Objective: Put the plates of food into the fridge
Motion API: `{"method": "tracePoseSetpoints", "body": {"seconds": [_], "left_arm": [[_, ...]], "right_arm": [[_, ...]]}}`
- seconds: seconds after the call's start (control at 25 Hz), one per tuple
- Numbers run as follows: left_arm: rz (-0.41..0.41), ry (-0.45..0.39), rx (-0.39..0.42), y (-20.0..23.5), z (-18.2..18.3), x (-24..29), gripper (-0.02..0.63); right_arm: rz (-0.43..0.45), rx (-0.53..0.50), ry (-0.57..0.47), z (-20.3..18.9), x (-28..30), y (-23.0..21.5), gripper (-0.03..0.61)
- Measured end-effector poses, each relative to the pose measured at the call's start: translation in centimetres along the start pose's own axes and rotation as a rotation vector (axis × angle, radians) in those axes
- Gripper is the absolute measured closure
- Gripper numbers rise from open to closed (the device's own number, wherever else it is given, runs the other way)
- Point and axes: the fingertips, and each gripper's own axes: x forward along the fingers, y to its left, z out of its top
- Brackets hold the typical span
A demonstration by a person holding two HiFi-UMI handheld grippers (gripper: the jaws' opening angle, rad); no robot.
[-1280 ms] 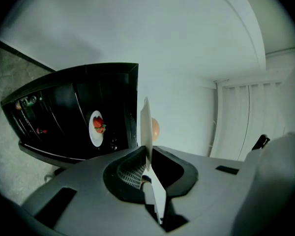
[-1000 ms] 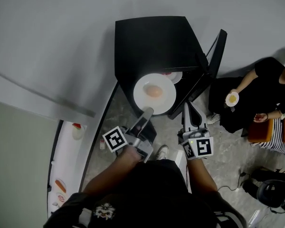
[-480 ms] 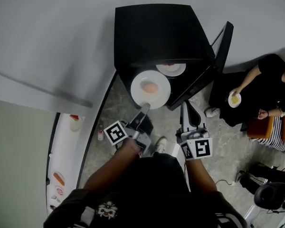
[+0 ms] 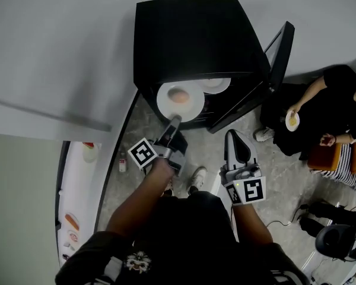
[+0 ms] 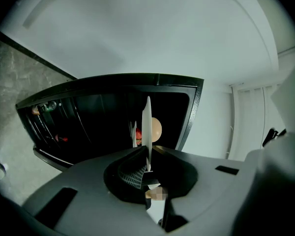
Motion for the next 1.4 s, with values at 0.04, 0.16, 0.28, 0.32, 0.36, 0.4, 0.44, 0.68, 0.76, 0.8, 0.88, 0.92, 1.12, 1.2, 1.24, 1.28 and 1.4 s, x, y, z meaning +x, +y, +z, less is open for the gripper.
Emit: {"method": "tracePoseSetpoints", "body": {"seconds": [0.04,0.16,0.28,0.32,0.36,0.4,0.44,0.68,0.76,0.8,0.88,0.92,1.12,1.2,1.24,1.28,1.4], "left_arm": [[0.002,-0.006,-0.004,0.2,0.2,0.4,0.571],[0.007,-0.027,-0.014,0.8,0.9,1.2,0.571],[0.014,-0.05,-0.018,1.1,1.5,1.8,0.571],[0.015,-0.057,-0.018,1.2,1.7,1.9,0.571],[0.016,-0.062,-0.017,1.3,1.9,2.1,0.571],[0.017,-0.066,-0.015,1.4,2.1,2.2,0.571],[0.019,-0.071,-0.013,1.6,2.4,2.4,0.572],[0.024,-0.11,-0.005,2.2,3.3,3.8,0.572],[0.029,-0.122,-0.019,2.4,3.5,4.1,0.571],[0.032,-0.126,-0.023,2.5,3.7,4.2,0.571],[0.036,-0.132,-0.023,2.7,4.0,4.4,0.571],[0.037,-0.135,-0.022,2.8,4.1,4.5,0.571],[0.023,-0.167,-0.072,3.2,4.3,4.9,0.571],[0.013,-0.18,-0.093,3.4,4.5,5.0,0.571],[0.013,-0.183,-0.09,3.6,4.6,5.1,0.571],[0.012,-0.186,-0.085,3.7,4.6,5.2,0.571],[0.009,-0.199,-0.071,3.7,4.9,5.4,0.571]], "right_arm": [[0.001,0.0,0.003,-0.1,0.1,-0.2,0.554],[0.006,0.015,0.004,-0.3,0.5,-0.6,0.554],[0.014,0.029,0.003,-0.4,0.6,-0.7,0.555],[0.017,0.026,0.006,-0.6,0.6,-0.7,0.554],[0.017,0.023,0.012,-0.8,0.6,-0.8,0.554],[0.019,0.023,0.015,-0.9,0.7,-0.8,0.554],[0.023,0.026,0.015,-1.0,0.7,-0.7,0.554],[0.027,0.047,0.014,-1.4,1.0,-0.7,0.554],[0.024,0.036,0.028,-1.7,1.0,-0.7,0.554],[0.022,0.03,0.032,-1.7,1.0,-0.8,0.554],[0.017,0.027,0.031,-1.7,0.9,-0.8,0.554],[0.015,0.029,0.029,-1.7,0.8,-0.9,0.555],[0.004,0.039,0.022,-1.9,0.1,-1.2,0.554],[-0.001,0.047,0.02,-1.7,0.2,-1.2,0.554],[-0.006,0.051,0.02,-1.6,0.2,-1.2,0.554],[-0.009,0.053,0.017,-1.4,0.3,-1.2,0.554],[-0.01,0.05,0.019,-1.5,0.1,-1.2,0.554]]}}
